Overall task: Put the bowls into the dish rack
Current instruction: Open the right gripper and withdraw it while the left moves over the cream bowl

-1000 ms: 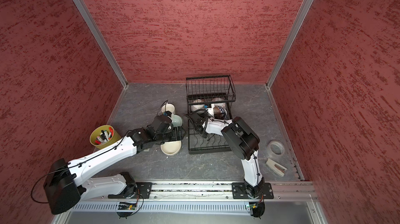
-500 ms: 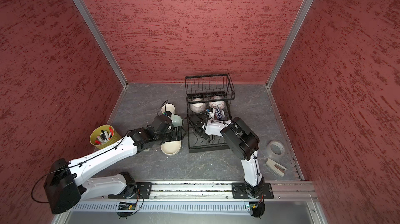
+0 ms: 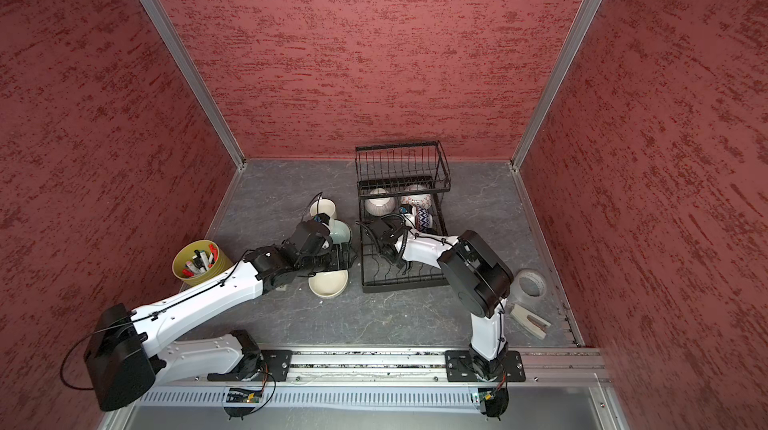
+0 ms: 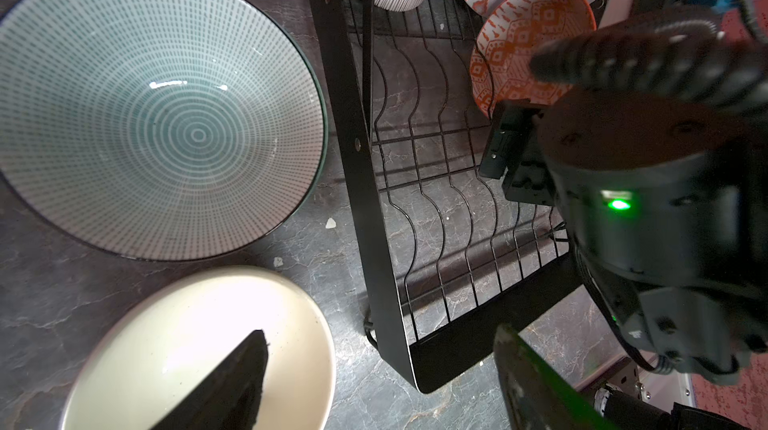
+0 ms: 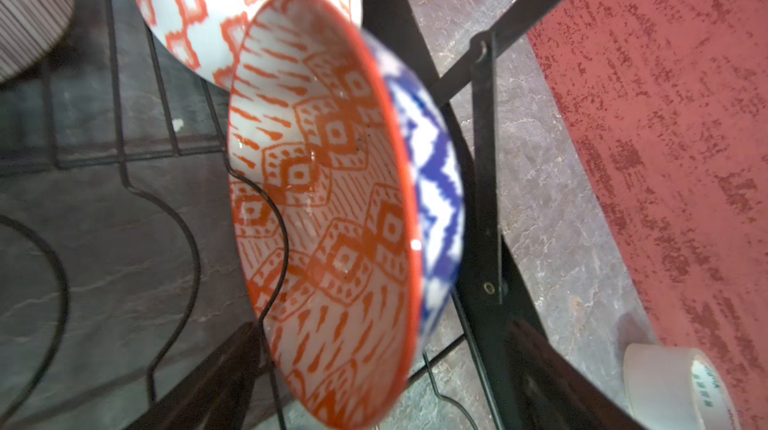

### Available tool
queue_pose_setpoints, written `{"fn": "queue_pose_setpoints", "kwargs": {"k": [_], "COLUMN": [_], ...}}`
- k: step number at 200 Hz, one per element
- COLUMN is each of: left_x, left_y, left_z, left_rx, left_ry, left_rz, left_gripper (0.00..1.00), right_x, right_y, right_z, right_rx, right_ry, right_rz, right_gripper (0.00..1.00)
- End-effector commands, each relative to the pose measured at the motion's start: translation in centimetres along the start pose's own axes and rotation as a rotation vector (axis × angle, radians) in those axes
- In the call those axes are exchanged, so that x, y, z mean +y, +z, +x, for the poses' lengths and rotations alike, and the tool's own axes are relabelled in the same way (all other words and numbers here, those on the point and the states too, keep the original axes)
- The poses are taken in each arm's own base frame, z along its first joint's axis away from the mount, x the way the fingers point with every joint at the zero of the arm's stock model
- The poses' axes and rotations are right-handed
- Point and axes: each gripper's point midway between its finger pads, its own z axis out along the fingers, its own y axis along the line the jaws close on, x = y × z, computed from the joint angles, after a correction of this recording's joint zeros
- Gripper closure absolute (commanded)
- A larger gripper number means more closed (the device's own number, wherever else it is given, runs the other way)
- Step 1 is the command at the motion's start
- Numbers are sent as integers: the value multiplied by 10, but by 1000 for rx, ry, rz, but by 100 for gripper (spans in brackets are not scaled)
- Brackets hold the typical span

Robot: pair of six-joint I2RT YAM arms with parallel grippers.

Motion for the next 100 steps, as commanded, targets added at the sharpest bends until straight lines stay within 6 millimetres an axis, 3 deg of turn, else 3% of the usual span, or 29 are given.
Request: {"fn": "queue_pose_setpoints", "kwargs": {"k": [1, 100], "left_x": [5, 14], "left_y": [2, -3], "left_z": [1, -4], "left_rx": [6, -4], "left_ry": [-2, -12], "left_rz": [-23, -67], "left_gripper": [15, 15], "right_x": [-1, -3], "right_y": [-8, -40], "right_z": [-8, -21], "right_rx": [-20, -59], "right_ry": [42, 104], "right_rz": [-37, -282], "right_gripper": [5, 2]}}
